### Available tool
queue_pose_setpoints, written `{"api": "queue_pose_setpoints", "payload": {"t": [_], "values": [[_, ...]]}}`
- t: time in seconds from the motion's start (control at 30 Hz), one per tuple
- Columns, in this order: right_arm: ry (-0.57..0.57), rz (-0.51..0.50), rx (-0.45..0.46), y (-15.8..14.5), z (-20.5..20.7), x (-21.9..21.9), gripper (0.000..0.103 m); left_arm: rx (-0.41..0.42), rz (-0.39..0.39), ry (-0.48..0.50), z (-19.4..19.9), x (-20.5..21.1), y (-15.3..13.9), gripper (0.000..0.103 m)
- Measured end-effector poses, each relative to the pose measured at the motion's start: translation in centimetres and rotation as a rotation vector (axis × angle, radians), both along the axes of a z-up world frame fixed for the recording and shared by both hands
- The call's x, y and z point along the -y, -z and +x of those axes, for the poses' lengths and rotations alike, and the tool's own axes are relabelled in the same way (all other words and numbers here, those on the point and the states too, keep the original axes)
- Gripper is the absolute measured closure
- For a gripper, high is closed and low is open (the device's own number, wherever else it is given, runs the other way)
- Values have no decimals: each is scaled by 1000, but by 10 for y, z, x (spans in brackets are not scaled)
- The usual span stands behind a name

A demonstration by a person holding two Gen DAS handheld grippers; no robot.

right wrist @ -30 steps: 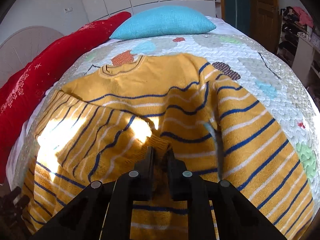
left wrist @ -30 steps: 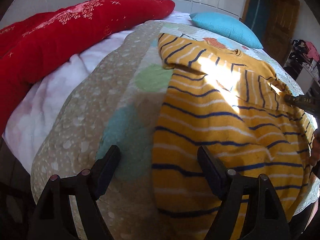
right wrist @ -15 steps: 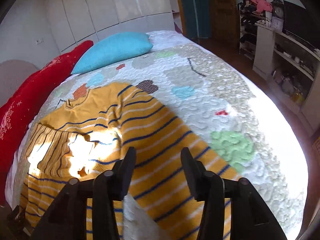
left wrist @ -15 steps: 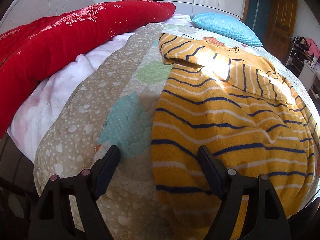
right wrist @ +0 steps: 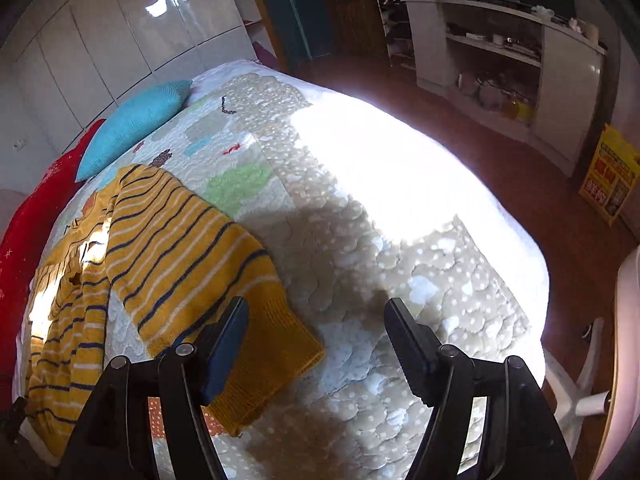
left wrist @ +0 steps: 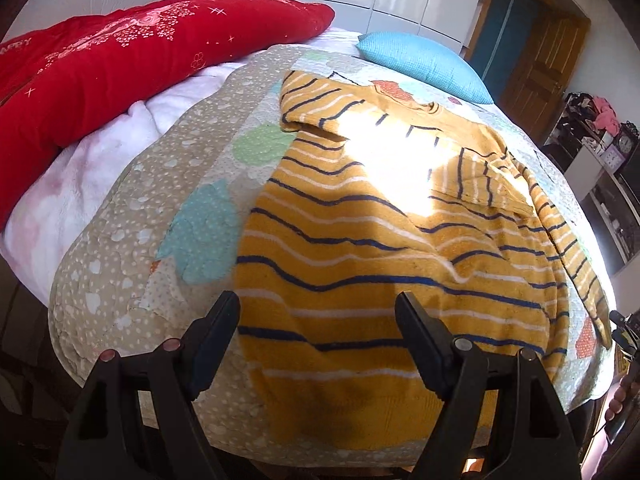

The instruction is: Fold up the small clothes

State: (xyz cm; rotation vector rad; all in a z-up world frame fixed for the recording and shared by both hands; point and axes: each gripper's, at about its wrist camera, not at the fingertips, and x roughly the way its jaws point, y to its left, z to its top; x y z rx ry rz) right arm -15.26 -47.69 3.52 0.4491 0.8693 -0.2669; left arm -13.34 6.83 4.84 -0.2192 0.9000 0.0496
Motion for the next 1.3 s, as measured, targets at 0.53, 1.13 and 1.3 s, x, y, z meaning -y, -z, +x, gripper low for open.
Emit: {"api": "queue_pose_setpoints", "payload": {"t": [0.53,1.13,1.3], "values": [[68,65,173,-53,23,26,89,17,-4,58,-8,22,-15,24],[-440,91,158,-129,189,-203,89,89,-50,16,-27,-13,-18,24],[-664,82,86,-107,237,-340,89,102,-43,-16,-31,-35,-12,24]]}}
